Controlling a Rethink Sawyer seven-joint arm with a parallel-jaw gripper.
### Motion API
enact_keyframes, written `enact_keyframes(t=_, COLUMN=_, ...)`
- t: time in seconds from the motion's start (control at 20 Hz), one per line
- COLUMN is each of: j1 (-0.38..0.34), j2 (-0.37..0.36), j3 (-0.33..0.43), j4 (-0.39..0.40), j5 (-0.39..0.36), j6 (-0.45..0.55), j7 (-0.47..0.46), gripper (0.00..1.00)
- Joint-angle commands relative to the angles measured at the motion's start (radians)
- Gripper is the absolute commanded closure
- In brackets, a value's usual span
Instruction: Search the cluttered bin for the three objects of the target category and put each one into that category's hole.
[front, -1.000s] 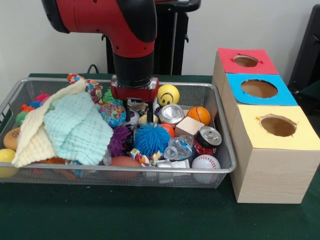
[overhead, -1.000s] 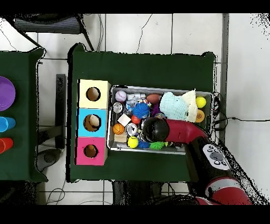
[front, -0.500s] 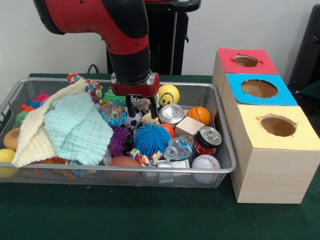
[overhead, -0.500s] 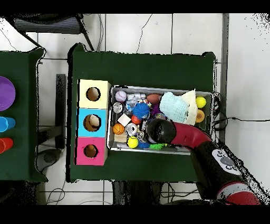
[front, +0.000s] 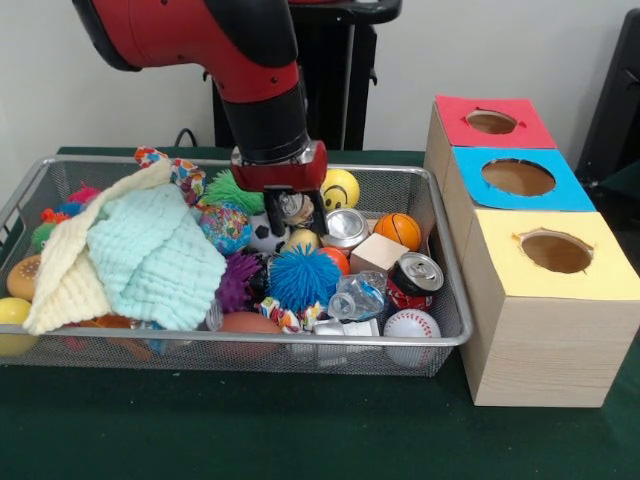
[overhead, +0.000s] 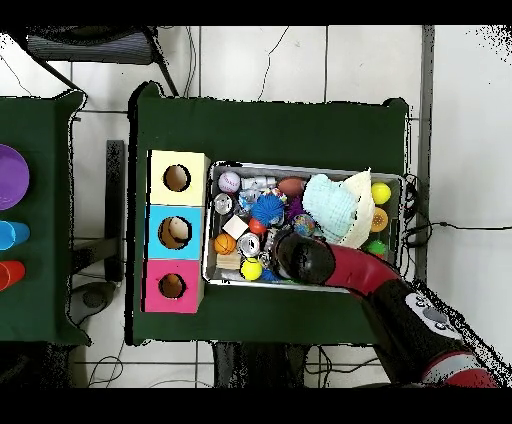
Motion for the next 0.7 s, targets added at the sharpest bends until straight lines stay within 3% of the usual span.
enact_keyframes(t=0.05, j1=-0.026, j2=0.120, j3=0.025, j4=0.169, j5=-0.083, j6=-0.144, j7=0.090, gripper=0.00)
enact_keyframes(t=0.25, j1=0.011, j2=0.110, j3=-0.022, j4=0.171, j5=-0.093, j6=-0.219, j7=0.102, gripper=0.00)
enact_keyframes(t=0.35, j1=0.066, j2=0.082, j3=-0.086, j4=0.174, j5=-0.095, j6=-0.252, j7=0.122, gripper=0.00)
enact_keyframes(t=0.5, j1=0.128, j2=0.067, j3=-0.162, j4=0.160, j5=-0.083, j6=-0.236, j7=0.117, gripper=0.00)
enact_keyframes(t=0.7, j1=0.269, j2=0.046, j3=-0.311, j4=0.110, j5=-0.071, j6=-0.169, j7=0.094, gripper=0.00)
